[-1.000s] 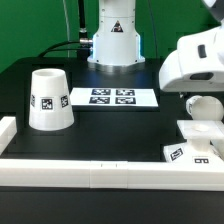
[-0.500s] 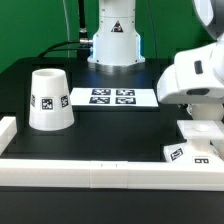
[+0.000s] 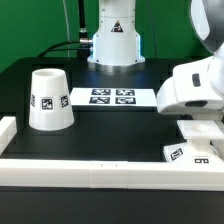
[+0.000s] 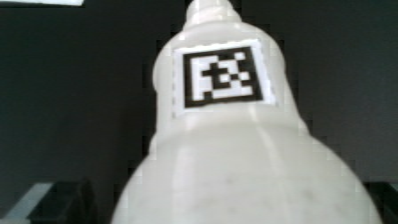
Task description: Assemble lamp
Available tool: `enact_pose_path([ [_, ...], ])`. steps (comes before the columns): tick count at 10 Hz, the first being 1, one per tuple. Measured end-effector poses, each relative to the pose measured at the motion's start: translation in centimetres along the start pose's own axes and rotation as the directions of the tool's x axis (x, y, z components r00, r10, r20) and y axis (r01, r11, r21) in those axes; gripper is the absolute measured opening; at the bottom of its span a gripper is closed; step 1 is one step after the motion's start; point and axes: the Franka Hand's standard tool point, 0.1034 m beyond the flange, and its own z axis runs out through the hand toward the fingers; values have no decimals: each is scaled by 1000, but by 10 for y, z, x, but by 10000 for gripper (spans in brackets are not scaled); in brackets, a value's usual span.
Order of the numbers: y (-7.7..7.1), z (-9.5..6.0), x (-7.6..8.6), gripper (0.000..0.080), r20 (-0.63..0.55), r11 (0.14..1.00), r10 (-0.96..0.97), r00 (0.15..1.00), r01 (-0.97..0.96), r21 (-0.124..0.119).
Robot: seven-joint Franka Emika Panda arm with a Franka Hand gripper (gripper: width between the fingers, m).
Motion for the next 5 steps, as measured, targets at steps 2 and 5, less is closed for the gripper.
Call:
enact_pose_path([
  [2,0,-1,1,575,-2,1000,-1,1000,1,0],
  [5,3,-10,-3,575,-15,999,-37,999,37,10],
])
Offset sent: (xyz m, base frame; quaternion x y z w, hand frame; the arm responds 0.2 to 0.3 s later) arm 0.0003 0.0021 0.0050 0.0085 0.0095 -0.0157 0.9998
